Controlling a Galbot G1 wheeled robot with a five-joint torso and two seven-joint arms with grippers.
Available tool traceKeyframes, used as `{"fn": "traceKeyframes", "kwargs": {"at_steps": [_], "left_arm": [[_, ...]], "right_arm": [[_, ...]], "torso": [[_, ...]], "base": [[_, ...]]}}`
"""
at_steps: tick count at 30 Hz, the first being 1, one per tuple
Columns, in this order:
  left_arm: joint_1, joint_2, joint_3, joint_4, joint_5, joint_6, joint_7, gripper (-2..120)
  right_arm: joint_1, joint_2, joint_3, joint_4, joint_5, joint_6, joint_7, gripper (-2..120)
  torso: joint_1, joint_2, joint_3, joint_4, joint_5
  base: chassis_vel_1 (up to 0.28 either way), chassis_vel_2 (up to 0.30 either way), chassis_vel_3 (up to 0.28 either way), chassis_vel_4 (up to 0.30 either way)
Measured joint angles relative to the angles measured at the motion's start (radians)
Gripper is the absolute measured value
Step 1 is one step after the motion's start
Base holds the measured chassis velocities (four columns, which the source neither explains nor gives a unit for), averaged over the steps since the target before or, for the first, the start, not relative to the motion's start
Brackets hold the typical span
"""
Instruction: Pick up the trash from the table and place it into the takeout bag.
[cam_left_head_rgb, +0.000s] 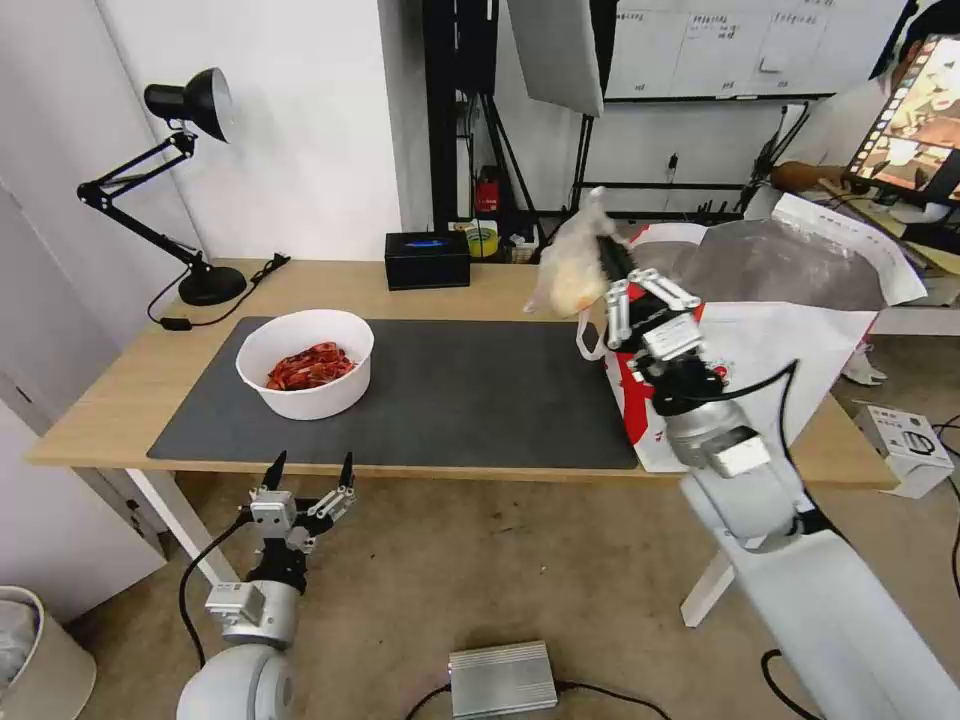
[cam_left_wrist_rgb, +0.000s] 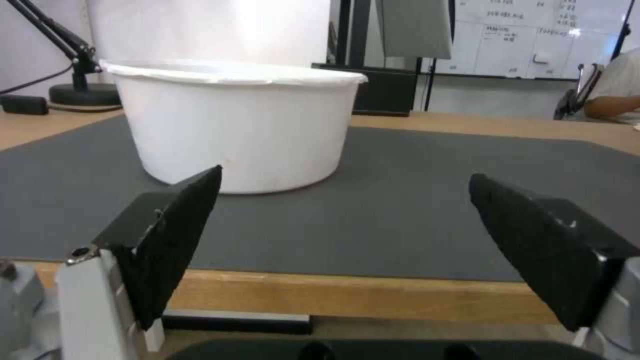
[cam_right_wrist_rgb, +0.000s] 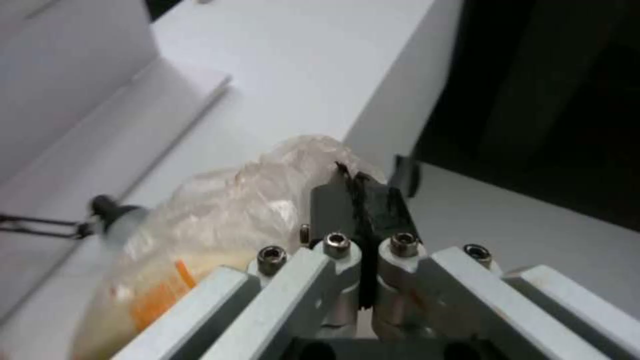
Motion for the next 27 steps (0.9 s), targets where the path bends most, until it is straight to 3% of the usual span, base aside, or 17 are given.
{"fn": "traceKeyframes", "kwargs": {"at_steps": [12, 27], "left_arm": [[0.003, -0.002, 0.004, 0.005, 0.004, -0.005, -0.001, 100], [0.005, -0.007, 0.022, 0.022, 0.013, -0.024, 0.000, 100]], "right_arm": [[-0.005, -0.083, 0.230, 0.016, 0.210, -0.138, 0.053, 0], [0.028, -0.152, 0.280, 0.013, 0.444, -0.342, 0.120, 0]], "torso": [[0.000, 0.000, 0.000, -0.0001, 0.0001], [0.000, 0.000, 0.000, 0.0000, 0.0000]], "base": [[0.000, 0.000, 0.000, 0.000], [0.000, 0.000, 0.000, 0.000]]}}
